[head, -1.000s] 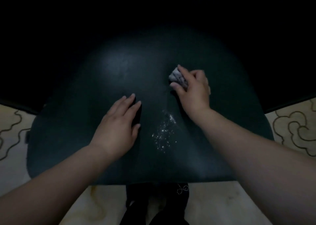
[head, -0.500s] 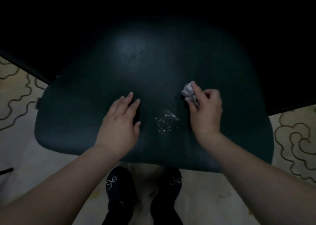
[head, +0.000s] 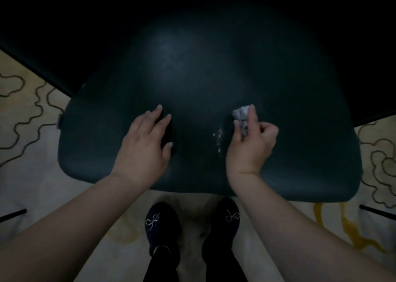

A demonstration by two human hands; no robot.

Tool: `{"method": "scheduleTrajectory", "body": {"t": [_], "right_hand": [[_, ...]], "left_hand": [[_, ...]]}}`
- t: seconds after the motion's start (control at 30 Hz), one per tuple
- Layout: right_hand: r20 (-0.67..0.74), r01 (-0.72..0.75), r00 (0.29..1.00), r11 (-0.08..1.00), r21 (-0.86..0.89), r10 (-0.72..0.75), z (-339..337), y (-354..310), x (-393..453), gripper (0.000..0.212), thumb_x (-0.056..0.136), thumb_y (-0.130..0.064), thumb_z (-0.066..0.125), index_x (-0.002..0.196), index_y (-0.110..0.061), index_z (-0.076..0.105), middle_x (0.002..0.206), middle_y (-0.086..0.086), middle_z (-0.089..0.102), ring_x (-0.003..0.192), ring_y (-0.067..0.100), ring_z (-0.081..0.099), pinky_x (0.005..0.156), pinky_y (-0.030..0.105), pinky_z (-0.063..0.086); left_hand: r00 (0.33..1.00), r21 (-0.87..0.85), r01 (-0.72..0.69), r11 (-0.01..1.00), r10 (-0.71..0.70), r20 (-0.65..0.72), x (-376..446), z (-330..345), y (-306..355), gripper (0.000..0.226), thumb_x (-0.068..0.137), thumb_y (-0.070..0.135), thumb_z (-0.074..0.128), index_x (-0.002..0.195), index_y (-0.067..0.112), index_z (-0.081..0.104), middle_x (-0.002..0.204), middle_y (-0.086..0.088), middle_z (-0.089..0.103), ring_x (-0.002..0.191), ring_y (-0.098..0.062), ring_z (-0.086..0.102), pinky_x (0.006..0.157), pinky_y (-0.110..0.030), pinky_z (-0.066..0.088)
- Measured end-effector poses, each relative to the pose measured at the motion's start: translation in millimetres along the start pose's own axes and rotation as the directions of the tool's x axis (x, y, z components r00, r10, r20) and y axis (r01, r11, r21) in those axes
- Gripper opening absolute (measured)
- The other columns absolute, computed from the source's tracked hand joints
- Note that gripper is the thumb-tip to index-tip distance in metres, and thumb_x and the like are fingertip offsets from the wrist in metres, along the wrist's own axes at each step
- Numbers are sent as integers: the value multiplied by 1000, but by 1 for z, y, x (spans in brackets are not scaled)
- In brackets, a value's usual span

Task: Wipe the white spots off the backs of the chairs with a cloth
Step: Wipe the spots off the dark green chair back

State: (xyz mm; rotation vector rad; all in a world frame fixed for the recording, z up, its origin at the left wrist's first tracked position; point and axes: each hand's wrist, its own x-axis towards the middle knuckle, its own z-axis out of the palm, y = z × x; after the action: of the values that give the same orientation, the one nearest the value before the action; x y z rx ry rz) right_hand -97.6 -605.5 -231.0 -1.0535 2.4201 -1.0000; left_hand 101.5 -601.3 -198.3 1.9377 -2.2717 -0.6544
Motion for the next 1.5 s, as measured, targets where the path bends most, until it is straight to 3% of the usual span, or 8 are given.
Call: {"method": "scheduleTrajectory", "body": {"t": [0.13,0.27,0.43,0.67,0.87,1.1,1.27,1.5], "right_hand": [[95,174,980,985,-12,-172,23,-26,-44,50,88,-17,66,136,-20,52,105,10,46,90,22,49,84,31,44],[153,204,962,970,133,-224,16,-32,-29,49,88,-12,66,135,-18,53,102,5,37,90,21,49,91,32,46],[189,288,947,948,-138,-260,-2,-10,23,48,88,-24,66,135,-28,54,107,5,43,101,24,46,95,43,42],[485,649,648,759,50,-587,-1,-4,-49,60,74,-6,76,130,-20,59,98,14,52,84,32,53,72,49,50],[329,501,828,862,-71,-454,4,-4,-13,57,82,-9,69,135,-21,55,105,16,51,94,34,51,82,53,47],[548,705,548,702,105,-632,-8,1,-66,69,64,4,79,128,-17,61,95,16,55,81,34,54,68,49,51],[415,614,723,789,-20,-552,3,-10,-30,60,75,1,72,131,-19,59,100,17,52,88,34,51,75,52,48],[659,805,325,564,183,-678,-22,12,-51,59,67,1,79,120,-23,67,96,14,59,81,34,56,69,43,48]], "left_hand": [[1000,-22,-11,1000,11,-5,-2,4,-3,61,86,17,66,141,7,44,153,-11,31,139,-31,27,116,-34,18],[1000,-47,7,999,-8,-24,-5,3,-11,60,88,20,63,143,10,42,155,-7,28,141,-28,23,115,-32,15],[998,-38,45,998,-47,-46,-8,-1,-26,61,88,20,64,143,11,42,155,-10,27,140,-31,23,116,-41,20],[999,-41,53,998,-53,9,-16,0,-32,66,88,23,64,147,14,34,157,-9,19,143,-30,16,116,-41,19],[998,-51,56,997,-57,-3,-20,0,-39,66,89,23,63,148,15,33,158,-7,19,143,-28,16,116,-37,15],[998,-53,70,996,-70,-1,-22,0,-36,67,89,23,62,148,14,32,158,-7,16,144,-28,14,116,-33,10],[998,-57,65,996,-65,3,-23,1,-38,67,91,25,59,150,19,28,159,-3,12,145,-24,9,114,-29,7],[999,-15,37,999,-36,22,-23,-4,-41,67,90,27,61,149,17,30,159,-4,16,144,-26,14,117,-35,13]]}}
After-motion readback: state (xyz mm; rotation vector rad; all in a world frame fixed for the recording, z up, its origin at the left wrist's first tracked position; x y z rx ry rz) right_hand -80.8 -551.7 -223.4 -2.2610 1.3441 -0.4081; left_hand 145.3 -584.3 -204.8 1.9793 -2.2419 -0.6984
